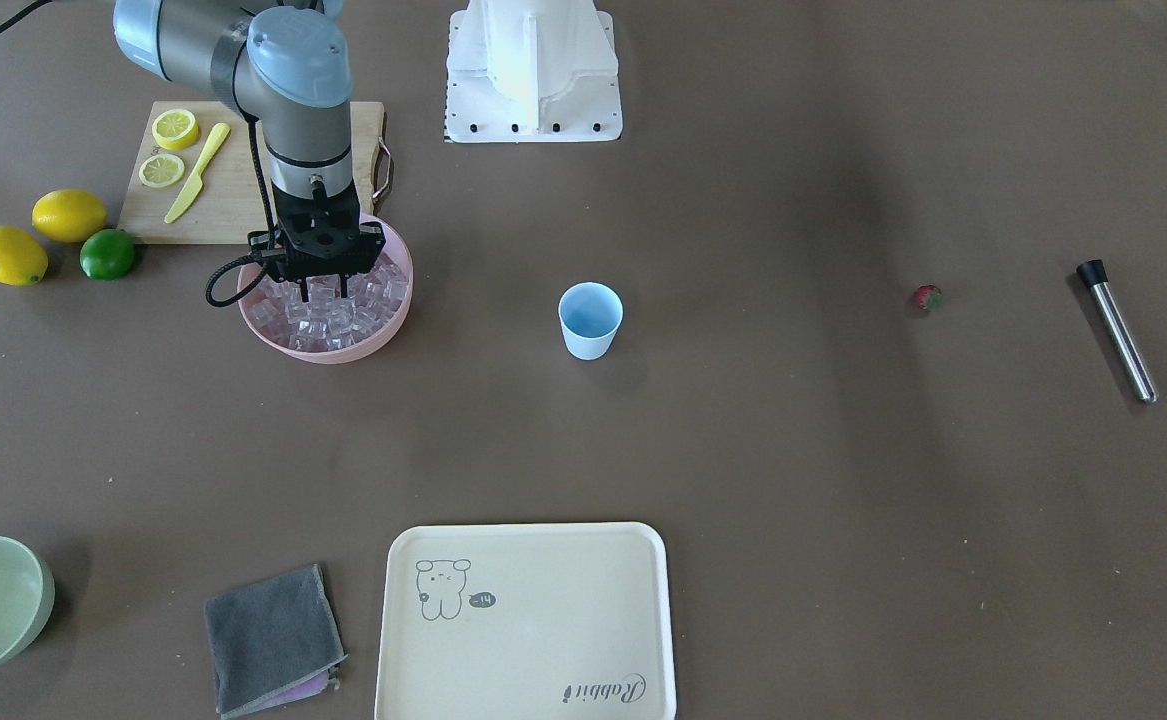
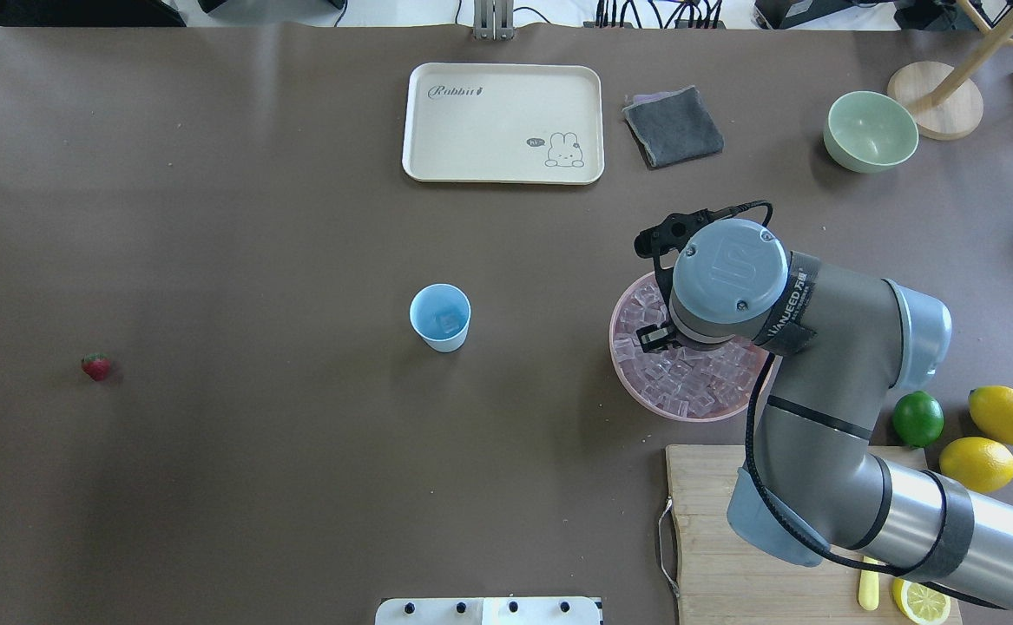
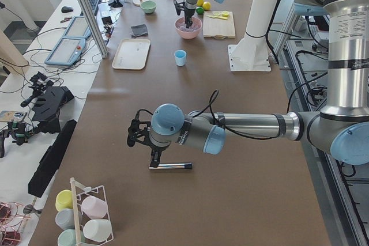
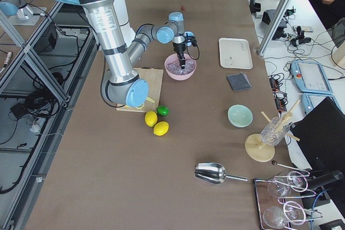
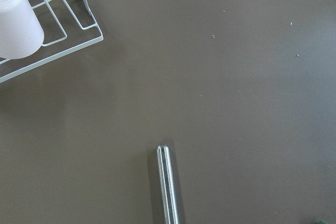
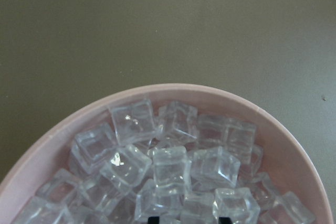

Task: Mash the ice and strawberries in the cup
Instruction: 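Dip the scoop into the ice cubes and lift another cube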

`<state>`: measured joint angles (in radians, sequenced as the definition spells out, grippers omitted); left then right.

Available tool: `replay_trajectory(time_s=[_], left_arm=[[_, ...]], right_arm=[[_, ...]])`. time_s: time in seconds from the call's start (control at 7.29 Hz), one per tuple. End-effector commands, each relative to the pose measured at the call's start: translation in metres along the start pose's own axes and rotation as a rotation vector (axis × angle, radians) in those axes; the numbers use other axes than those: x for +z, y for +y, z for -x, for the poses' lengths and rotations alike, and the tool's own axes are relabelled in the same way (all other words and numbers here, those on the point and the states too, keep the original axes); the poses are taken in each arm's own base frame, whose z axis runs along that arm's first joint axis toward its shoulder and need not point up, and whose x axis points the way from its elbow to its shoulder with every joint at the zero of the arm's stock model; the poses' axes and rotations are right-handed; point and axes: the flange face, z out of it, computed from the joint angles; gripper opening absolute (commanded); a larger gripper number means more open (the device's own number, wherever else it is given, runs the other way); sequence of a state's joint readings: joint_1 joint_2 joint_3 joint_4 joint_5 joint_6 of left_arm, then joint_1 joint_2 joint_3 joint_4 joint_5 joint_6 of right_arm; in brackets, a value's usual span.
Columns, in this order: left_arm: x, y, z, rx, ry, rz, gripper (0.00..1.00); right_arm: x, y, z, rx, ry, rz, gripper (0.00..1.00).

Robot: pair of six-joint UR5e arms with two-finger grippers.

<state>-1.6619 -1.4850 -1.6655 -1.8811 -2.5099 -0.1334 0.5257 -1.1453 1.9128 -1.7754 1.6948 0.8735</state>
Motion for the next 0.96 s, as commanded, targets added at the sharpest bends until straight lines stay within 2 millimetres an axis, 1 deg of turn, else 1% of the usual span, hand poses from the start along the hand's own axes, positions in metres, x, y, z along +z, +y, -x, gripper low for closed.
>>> replay_trajectory(time_s=[0.0, 0.14, 0.27, 0.41, 0.55, 0.69, 0.82], left_arm=[[0.000, 0.000, 0.002, -0.004, 0.000, 0.000, 0.99], [0.000, 0.000, 0.002, -0.004, 0.000, 0.000, 0.99], [0.000, 0.000, 0.002, -0.004, 0.000, 0.000, 0.99], [-0.001, 0.000, 0.001, -0.003, 0.001, -0.001, 0.99], [-0.001, 0.000, 0.001, -0.003, 0.001, -0.001, 0.99], [0.001, 0.001, 0.002, -0.006, 0.006, 0.003, 0.99], [-0.001, 0.001, -0.001, -0.003, 0.022, 0.002, 0.99]], right_arm=[[0.001, -0.002, -0.001, 0.003, 0.003, 0.000, 0.28], [0.000, -0.004, -0.004, 0.003, 0.002, 0.001, 0.14], [-0.001, -0.005, -0.005, -0.013, 0.003, 0.000, 0.12], [-0.009, -0.009, -0.010, -0.006, -0.008, -0.009, 0.11], [-0.034, -0.018, -0.011, 0.003, -0.037, -0.046, 0.11], [-0.061, -0.028, 0.002, 0.024, -0.091, -0.070, 0.09], [-0.065, -0.041, 0.021, 0.077, -0.102, -0.073, 0.07]])
